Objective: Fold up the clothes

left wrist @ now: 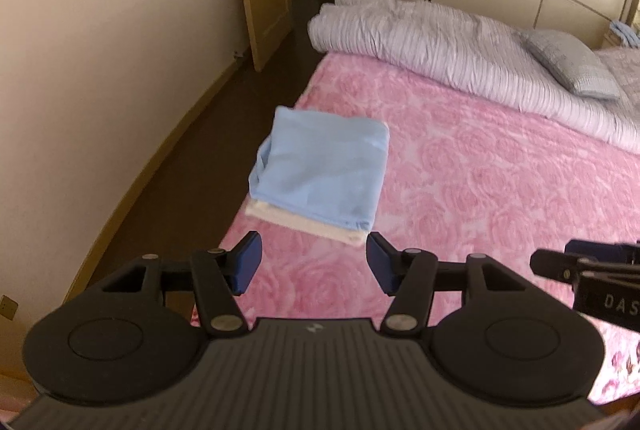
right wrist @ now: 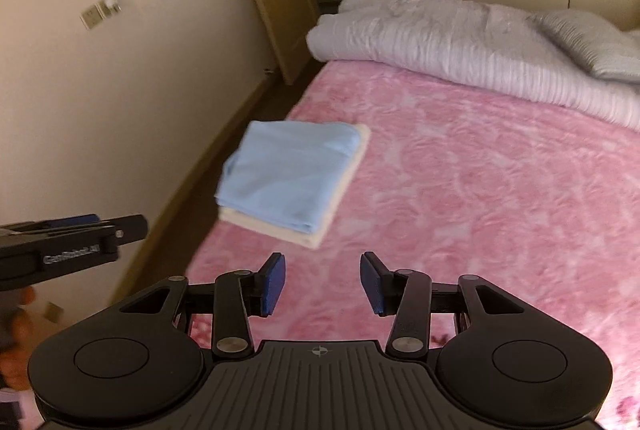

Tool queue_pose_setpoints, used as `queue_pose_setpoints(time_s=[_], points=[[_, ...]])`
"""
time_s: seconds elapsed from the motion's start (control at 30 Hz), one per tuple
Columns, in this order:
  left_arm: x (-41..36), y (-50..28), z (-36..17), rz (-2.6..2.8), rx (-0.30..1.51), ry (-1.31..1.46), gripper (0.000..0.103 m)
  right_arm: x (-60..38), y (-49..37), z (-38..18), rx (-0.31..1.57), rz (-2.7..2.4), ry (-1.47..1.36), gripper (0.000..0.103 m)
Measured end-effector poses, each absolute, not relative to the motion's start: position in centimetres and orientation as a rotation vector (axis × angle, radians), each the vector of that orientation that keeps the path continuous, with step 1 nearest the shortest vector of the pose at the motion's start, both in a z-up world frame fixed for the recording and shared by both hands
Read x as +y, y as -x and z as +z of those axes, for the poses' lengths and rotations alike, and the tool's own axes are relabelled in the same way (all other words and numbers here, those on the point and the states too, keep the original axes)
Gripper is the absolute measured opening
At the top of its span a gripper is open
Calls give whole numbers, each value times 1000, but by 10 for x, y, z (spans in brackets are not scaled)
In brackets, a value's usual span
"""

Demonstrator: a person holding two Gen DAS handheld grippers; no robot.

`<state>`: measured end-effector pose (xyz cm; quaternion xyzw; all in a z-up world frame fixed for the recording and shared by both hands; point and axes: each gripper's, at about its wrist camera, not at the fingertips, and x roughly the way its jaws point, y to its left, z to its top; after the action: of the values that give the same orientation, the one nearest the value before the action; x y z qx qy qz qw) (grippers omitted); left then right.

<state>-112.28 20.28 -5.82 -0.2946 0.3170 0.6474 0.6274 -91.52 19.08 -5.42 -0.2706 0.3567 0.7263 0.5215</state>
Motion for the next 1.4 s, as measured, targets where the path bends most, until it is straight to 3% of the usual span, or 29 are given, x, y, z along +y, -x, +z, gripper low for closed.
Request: queue_pose_setpoints(time_s=[0.5,0.87,1.4], points=[[230,1110,-72,1499,753,697,53,232,917,-71,868,1734,709,46],[243,1016,-78,1666,672,853,53,281,843,-77,766,1905,886,46],[209,929,-77,1848,610,970,53,300,748,-87,761,2081,970,46]])
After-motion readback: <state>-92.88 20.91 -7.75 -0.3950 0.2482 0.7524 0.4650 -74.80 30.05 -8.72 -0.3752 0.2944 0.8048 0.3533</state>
